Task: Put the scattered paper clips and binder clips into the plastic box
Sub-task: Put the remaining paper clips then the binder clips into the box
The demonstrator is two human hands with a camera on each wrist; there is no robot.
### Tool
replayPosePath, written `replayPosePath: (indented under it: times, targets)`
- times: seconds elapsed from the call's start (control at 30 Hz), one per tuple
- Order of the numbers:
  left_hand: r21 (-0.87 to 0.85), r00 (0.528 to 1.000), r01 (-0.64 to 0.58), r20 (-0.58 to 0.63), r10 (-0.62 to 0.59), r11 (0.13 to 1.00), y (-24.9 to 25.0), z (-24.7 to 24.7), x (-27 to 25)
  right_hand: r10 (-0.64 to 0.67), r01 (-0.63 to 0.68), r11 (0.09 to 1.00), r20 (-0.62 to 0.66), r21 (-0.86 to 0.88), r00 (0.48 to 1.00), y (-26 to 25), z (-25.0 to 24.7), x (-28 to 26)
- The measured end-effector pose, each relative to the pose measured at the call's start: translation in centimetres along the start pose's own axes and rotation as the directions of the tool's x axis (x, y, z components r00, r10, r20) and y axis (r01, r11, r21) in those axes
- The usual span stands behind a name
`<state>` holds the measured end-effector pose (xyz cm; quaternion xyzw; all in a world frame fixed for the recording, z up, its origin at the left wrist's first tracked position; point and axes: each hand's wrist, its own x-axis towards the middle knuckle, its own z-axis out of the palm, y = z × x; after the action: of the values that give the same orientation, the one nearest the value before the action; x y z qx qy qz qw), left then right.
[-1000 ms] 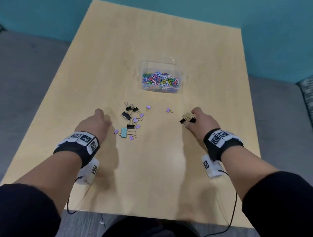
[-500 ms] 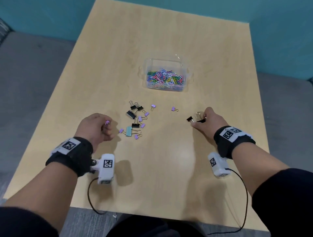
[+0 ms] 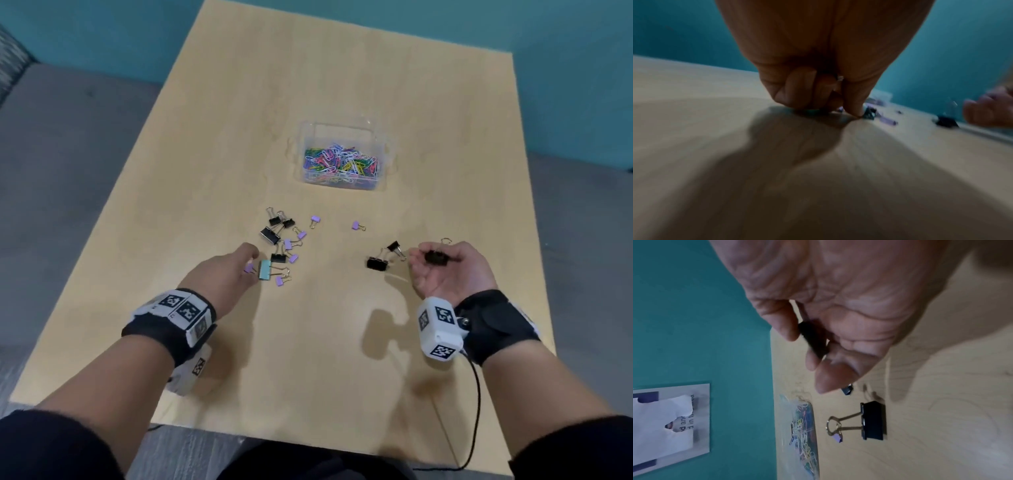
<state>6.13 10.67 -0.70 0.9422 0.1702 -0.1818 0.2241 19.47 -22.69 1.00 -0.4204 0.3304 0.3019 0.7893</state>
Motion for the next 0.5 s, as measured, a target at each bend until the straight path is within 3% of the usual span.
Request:
replayPosePath:
  times: [0.07,0.13,0.17,0.23,0.3,0.33,0.4,0.5]
  targets:
    - [0.082,0.999,-0.047,0.012,0.046,0.995,0.3,0.0,0.3,-0.055,0.052,0.998,-0.101,-0.036,0.993,0.2,0.5,0.2]
    - [0.108,0.998,-0.06,0.013,0.059,0.992,0.3,-0.1,0.6,-0.216,0.147,0.926,-0.168,-0.348,0.962,0.4,1.0,0.8]
    - [0.114,0.998,-0.064,0.024,0.061,0.991,0.3,-0.1,0.8,-0.326,0.191,0.789,-0.135,-0.584,0.936,0.6,1.4,1.0]
    - [0.122,0.998,-0.047,0.043,0.042,0.991,0.4,-0.2,1.0,-0.458,0.213,0.333,0.04,-0.919,0.888,1.1,2.1,1.3]
    - [0.14,0.998,-0.033,0.05,0.026,0.99,0.6,-0.3,0.9,-0.445,0.185,-0.084,0.203,-0.979,0.872,1.7,3.1,1.3]
    - [0.144,0.999,-0.031,0.044,0.025,0.989,0.7,-0.2,0.8,-0.416,0.166,-0.225,0.248,-0.96,0.875,2.1,3.8,1.3]
    - [0.124,0.999,-0.029,0.017,0.027,0.992,0.7,0.0,0.4,-0.365,0.116,-0.394,0.272,-0.912,0.89,2.8,5.0,1.7]
    - [-0.131,0.996,0.075,-0.035,-0.08,0.989,0.2,0.7,0.0,-0.332,0.055,-0.491,0.245,-0.87,0.911,3.8,6.2,2.4]
